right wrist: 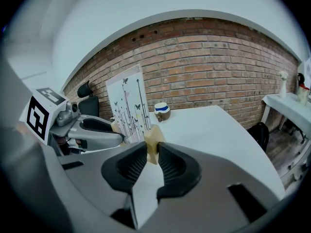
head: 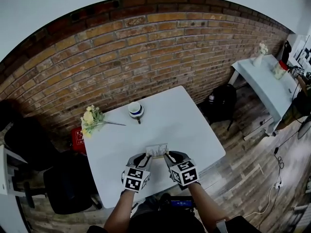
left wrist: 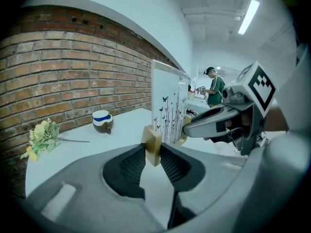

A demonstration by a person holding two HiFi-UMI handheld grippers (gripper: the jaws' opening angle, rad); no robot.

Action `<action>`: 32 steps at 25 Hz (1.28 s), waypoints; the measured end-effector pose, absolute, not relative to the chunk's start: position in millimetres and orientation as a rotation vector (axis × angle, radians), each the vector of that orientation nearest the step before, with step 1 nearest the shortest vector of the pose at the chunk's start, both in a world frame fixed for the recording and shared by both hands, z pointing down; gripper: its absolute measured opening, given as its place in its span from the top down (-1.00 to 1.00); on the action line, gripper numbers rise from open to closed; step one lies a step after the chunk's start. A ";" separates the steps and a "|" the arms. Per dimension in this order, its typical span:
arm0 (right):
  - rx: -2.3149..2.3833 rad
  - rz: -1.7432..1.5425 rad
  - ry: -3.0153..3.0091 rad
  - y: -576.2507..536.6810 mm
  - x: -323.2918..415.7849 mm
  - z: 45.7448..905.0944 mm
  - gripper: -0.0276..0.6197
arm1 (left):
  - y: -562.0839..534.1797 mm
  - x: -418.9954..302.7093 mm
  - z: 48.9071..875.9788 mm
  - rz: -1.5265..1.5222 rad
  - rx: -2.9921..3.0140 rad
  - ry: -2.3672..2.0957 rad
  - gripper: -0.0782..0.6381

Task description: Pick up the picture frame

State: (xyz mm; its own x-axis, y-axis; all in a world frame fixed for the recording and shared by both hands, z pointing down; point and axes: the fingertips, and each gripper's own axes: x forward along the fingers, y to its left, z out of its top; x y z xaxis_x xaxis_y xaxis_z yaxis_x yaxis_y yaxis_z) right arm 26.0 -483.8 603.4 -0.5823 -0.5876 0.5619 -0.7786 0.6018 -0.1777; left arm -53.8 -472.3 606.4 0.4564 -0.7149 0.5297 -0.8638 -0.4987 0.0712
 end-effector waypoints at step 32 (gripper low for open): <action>0.996 0.597 -2.410 -446.6 46.7 611.3 0.68 | -429.4 -32.8 609.5 0.699 2.323 -1.399 0.50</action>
